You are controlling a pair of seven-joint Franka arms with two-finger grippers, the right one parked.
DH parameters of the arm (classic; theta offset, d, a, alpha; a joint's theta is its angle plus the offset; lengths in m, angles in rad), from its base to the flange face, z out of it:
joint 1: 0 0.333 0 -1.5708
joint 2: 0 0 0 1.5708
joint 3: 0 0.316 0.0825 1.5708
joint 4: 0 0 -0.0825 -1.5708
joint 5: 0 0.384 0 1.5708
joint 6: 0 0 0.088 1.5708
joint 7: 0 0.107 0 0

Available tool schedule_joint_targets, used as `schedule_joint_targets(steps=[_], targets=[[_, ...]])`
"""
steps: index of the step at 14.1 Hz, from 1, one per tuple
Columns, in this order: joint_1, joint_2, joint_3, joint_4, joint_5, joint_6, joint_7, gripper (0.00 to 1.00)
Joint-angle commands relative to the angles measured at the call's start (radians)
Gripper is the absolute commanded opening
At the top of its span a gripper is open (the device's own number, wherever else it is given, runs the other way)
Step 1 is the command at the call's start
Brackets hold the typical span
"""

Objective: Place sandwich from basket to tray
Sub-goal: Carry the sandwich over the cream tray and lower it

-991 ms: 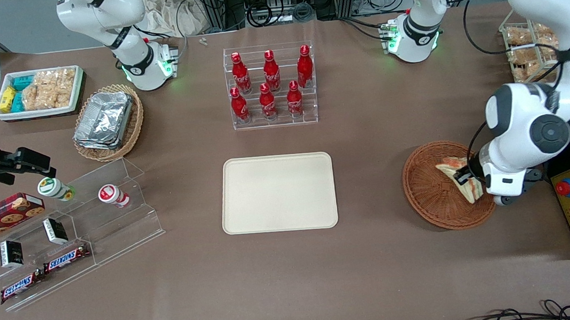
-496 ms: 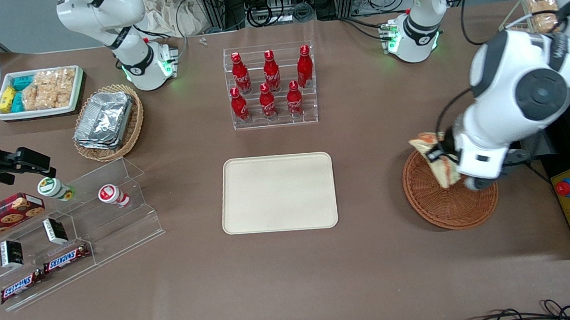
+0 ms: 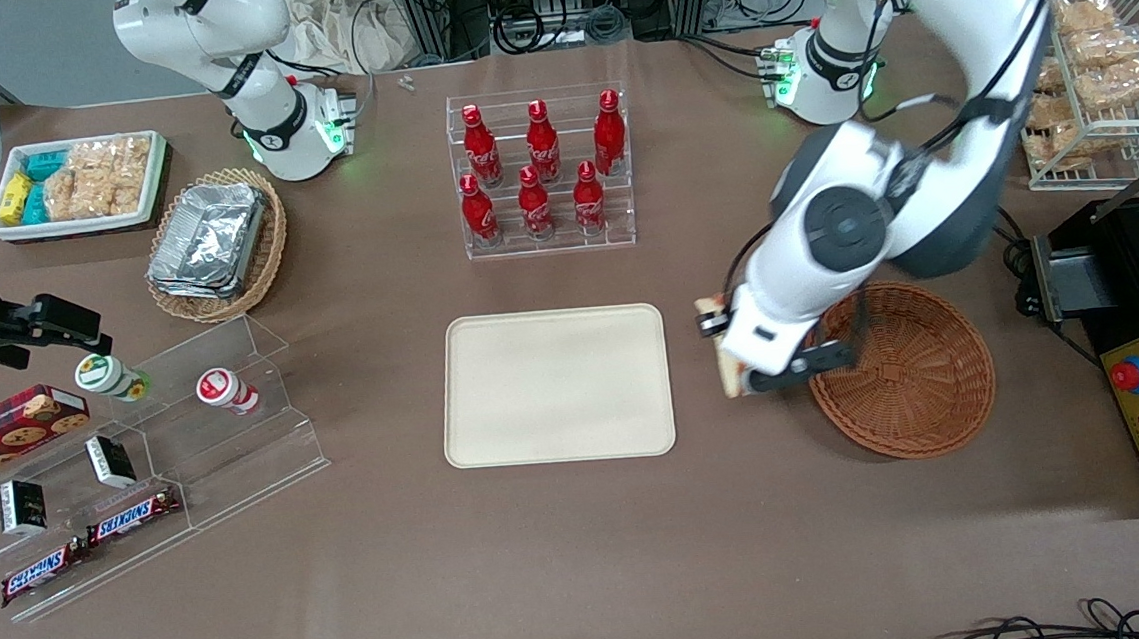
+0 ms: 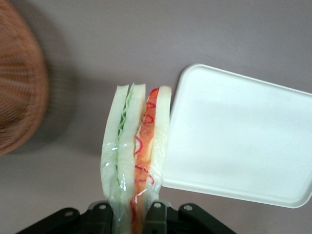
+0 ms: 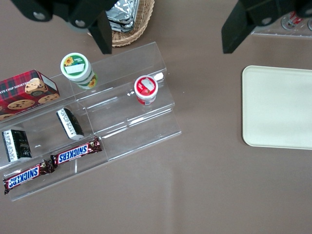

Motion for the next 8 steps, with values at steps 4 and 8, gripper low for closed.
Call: schedule_joint_targets(steps=[4,8], targets=[[-0.072,0.220,-0.005,0.029,0.237,0.132,-0.061,0.00],[-0.119,0.248,0.003,0.035,0.237,0.140,-0.069,0.00]])
